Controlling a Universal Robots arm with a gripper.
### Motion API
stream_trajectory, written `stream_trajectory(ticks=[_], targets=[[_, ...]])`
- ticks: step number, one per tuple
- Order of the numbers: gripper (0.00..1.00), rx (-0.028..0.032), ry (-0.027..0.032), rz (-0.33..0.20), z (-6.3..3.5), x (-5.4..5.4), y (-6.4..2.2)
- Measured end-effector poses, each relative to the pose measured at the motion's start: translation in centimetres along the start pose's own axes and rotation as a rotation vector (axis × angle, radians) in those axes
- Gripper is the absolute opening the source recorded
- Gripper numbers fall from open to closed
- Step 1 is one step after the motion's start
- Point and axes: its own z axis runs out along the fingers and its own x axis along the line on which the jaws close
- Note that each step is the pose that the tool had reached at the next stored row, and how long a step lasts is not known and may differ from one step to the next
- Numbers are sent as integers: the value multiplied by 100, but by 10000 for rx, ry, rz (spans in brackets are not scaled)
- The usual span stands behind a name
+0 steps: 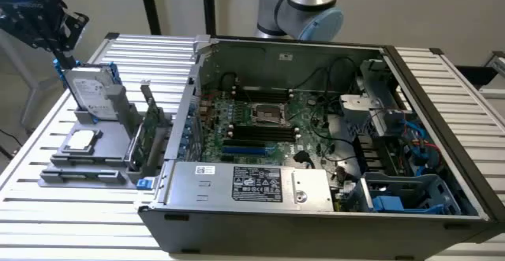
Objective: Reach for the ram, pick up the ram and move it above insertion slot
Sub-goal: 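Reach for the ram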
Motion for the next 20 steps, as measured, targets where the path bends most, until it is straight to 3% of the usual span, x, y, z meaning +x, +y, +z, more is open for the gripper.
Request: stream_trajectory(ticks=[14,17,20], targets=[[11,2,3,1,-1,0,-2],[11,1,1,1,-2,2,-60],[11,0,0,-1,-5,4,-185]])
